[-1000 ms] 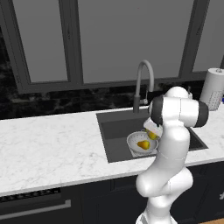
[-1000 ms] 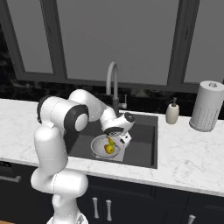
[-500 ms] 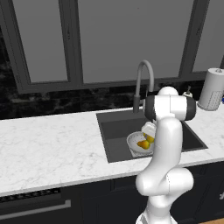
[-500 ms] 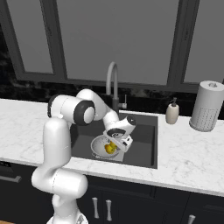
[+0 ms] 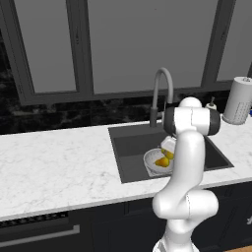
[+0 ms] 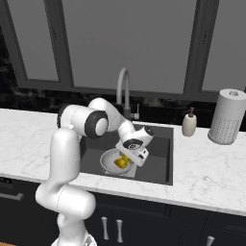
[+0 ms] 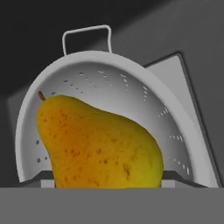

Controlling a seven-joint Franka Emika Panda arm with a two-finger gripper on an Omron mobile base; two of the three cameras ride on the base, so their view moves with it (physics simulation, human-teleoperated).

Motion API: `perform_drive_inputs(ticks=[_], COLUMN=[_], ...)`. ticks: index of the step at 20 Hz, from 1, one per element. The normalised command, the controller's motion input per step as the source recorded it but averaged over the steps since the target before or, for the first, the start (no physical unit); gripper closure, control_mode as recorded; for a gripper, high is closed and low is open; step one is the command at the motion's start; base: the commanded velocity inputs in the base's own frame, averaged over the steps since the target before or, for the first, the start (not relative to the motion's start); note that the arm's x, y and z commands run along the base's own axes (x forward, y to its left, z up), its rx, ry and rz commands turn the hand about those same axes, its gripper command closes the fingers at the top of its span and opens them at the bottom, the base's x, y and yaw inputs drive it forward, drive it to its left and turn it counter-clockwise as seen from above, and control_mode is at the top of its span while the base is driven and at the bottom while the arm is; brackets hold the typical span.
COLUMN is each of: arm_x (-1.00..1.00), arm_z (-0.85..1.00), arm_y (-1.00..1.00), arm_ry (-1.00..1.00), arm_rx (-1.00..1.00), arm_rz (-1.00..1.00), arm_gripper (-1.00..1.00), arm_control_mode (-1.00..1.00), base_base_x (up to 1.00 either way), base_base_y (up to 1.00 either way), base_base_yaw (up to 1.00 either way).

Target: Put the colander in the sink, put the pear, pear in the colander, and turn on the sink faucet and pour water over the colander.

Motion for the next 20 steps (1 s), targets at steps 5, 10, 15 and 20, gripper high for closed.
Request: perform_drive_inputs(ticks=[5, 10, 15, 20], arm_x=[-0.25, -0.32, -0.18, -0.17], arm_z=[0.0, 0.0, 0.0, 0.0], arm_y=[0.22, 0.1, 0.02, 0.06], arm_ry=[-0.06, -0.11, -0.09, -0.13], arm_rx=[0.0, 0.0, 0.0, 0.0], arm_rz=[0.04, 0.04, 0.03, 0.03], arm_gripper=[-1.0, -1.0, -1.0, -1.0], arm_control_mode=[-1.0, -1.0, -1.0, -1.0], base_base_x=[0.0, 0.0, 0.0, 0.0], base_base_y=[0.0, 0.0, 0.0, 0.0], base_base_yaw=[0.0, 0.0, 0.0, 0.0])
